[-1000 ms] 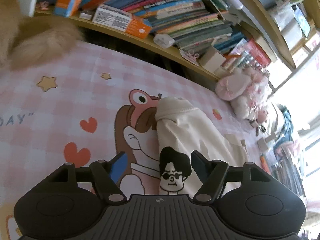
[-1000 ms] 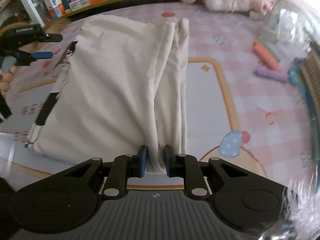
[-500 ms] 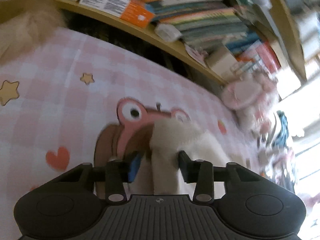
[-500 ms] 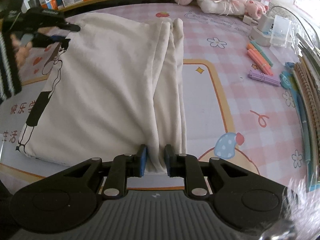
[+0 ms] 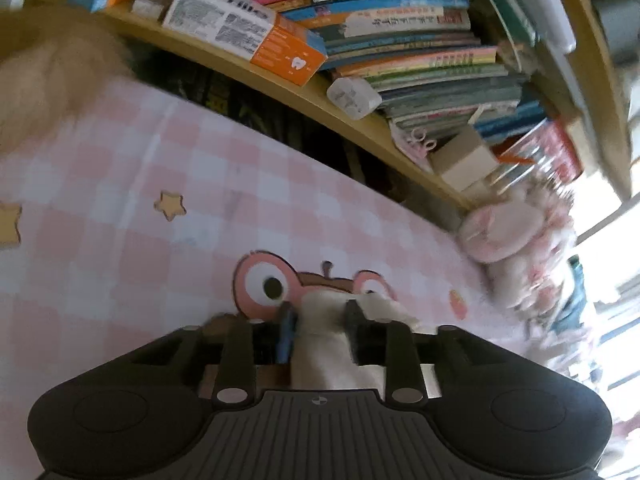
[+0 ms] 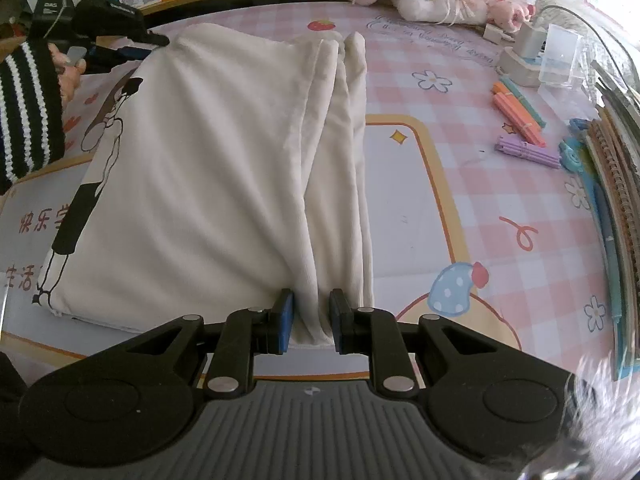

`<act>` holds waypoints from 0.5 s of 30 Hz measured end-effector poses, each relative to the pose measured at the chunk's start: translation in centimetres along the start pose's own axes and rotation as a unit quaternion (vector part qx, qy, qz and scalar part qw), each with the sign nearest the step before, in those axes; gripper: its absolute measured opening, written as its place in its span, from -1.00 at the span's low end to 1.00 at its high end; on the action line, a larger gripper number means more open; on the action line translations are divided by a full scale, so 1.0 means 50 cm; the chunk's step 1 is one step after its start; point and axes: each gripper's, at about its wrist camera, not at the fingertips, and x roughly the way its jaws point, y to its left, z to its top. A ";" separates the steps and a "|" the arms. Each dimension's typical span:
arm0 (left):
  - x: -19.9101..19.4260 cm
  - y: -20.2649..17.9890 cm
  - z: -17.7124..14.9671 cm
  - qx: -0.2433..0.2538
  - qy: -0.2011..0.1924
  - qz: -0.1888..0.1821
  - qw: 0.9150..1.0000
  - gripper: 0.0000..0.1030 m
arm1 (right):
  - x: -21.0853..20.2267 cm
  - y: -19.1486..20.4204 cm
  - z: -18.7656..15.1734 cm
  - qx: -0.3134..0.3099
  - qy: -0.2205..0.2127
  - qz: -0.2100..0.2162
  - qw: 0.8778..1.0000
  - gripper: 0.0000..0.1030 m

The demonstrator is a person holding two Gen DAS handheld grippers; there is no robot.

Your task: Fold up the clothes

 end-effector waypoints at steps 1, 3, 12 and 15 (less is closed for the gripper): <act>-0.007 0.001 -0.005 -0.001 0.002 0.002 1.000 -0.04 | 0.000 -0.001 0.001 -0.001 0.001 0.001 1.000 -0.65; -0.026 -0.006 -0.020 0.026 -0.007 0.018 0.999 -0.04 | 0.001 -0.001 0.001 -0.003 0.001 0.002 1.000 -0.65; -0.143 -0.084 -0.186 0.184 -0.057 0.012 0.981 -0.48 | 0.000 -0.003 0.000 -0.010 -0.001 0.009 1.000 -0.64; -0.130 -0.077 -0.214 0.175 -0.031 0.014 0.984 -0.48 | 0.000 -0.003 0.000 -0.013 -0.002 0.010 1.000 -0.64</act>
